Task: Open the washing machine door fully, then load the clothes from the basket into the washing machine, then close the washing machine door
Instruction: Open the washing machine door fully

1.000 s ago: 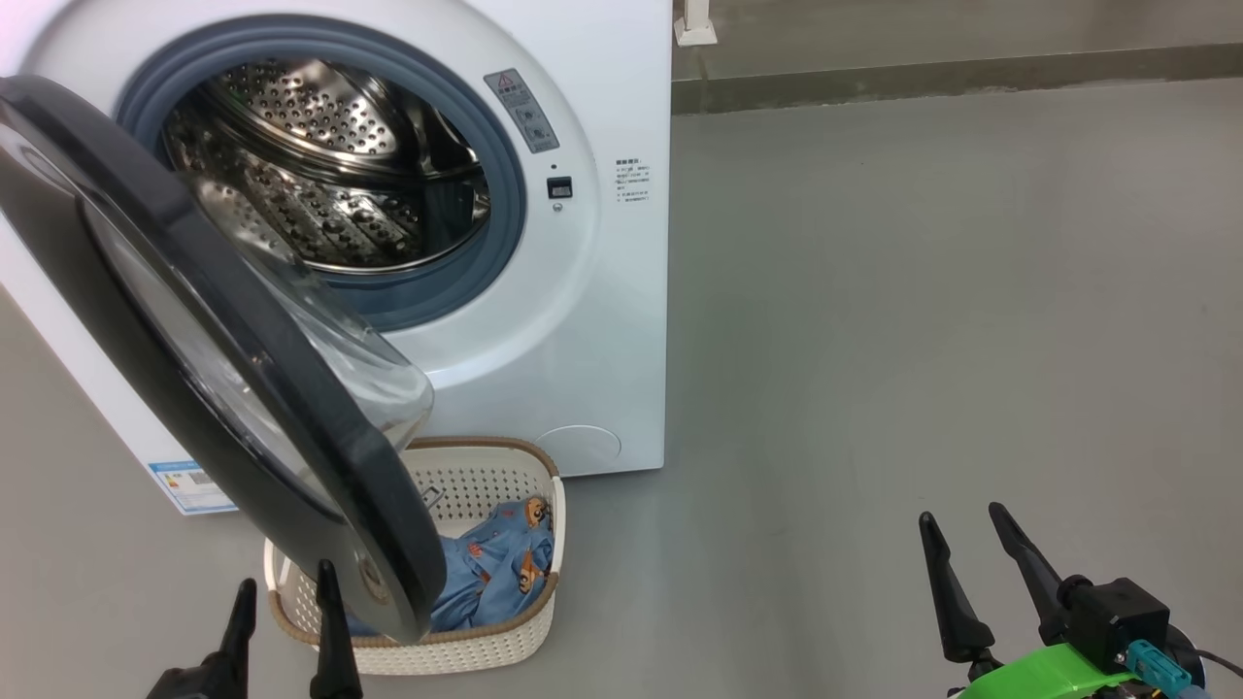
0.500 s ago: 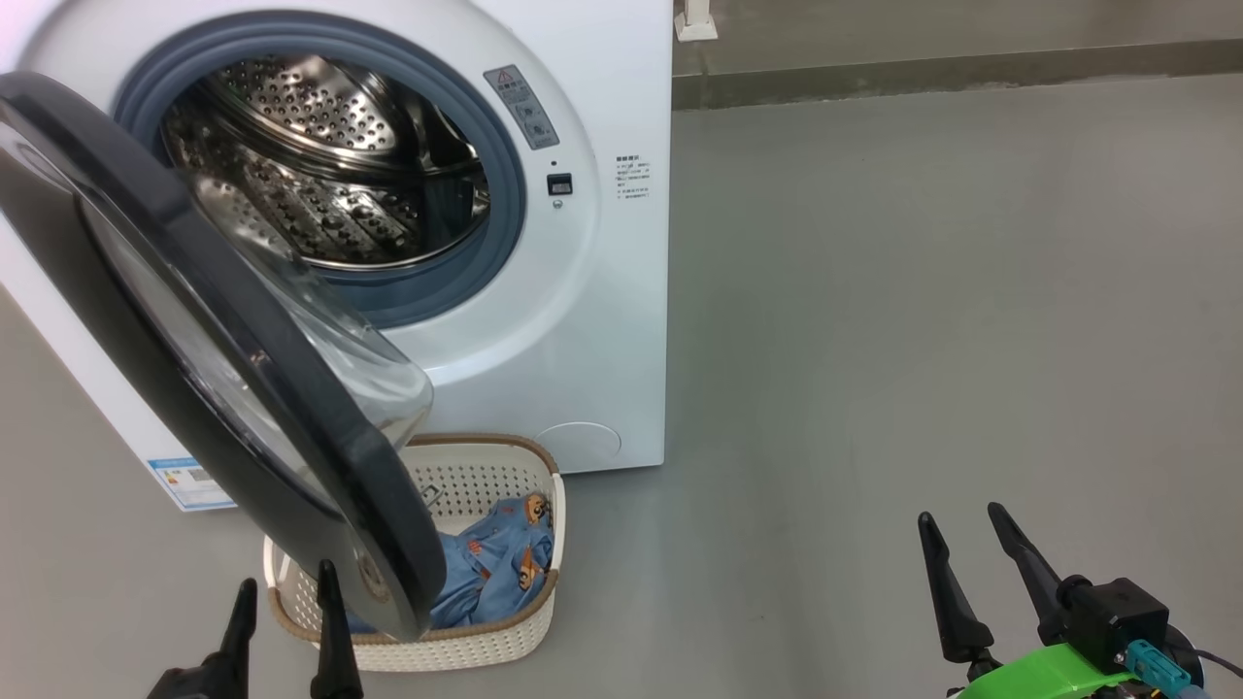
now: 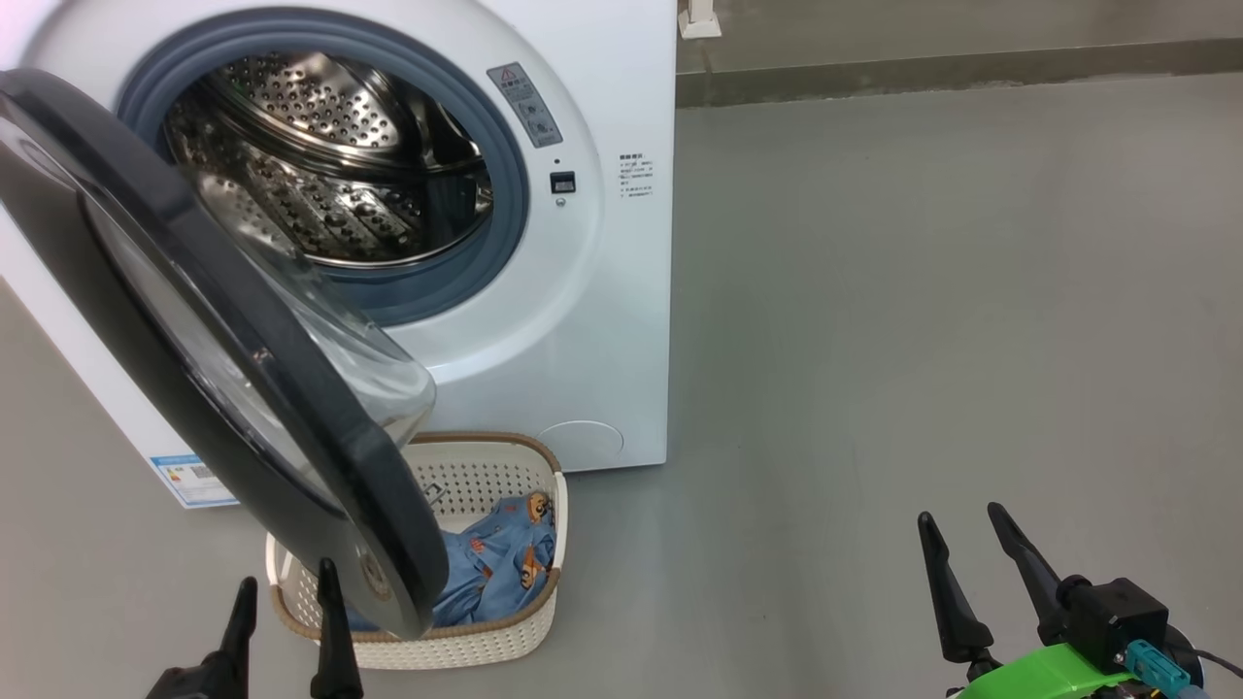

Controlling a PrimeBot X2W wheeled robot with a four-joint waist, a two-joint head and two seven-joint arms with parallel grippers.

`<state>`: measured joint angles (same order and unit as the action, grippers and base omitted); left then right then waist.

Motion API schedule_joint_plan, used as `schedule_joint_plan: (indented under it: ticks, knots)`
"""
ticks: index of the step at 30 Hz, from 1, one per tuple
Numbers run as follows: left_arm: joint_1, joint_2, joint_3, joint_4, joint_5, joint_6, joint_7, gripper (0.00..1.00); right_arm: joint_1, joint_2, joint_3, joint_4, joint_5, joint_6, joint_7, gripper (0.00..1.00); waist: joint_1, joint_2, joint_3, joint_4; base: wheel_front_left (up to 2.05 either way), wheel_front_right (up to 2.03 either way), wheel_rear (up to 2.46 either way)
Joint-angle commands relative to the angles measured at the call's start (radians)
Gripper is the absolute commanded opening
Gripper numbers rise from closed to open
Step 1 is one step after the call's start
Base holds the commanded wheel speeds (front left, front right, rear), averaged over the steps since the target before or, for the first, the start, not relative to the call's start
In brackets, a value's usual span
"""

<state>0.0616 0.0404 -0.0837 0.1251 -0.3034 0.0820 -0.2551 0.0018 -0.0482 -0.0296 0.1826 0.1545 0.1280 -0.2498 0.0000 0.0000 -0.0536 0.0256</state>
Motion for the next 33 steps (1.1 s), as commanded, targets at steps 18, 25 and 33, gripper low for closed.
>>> schedule_joint_plan:
  ticks: [18,25,33]
  knots:
    - [-0.039,0.01,0.073,-0.091,-0.01,-0.016,-0.007,0.0,-0.027,-0.002,0.033,-0.021,0.004,0.003,-0.012,1.0,0.0,0.0,-0.004,0.001,0.0,0.0,0.0]
    - [-0.096,0.01,0.119,-0.175,0.01,-0.025,-0.007,0.0,-0.028,-0.002,0.04,-0.018,0.002,0.003,-0.012,1.0,0.0,0.0,-0.006,0.0,0.0,0.0,0.0]
    - [-0.181,0.01,0.117,-0.264,0.038,-0.029,-0.007,0.0,-0.033,-0.002,0.05,-0.014,0.005,0.003,-0.012,1.0,0.0,0.0,-0.01,-0.01,0.0,0.0,0.0]
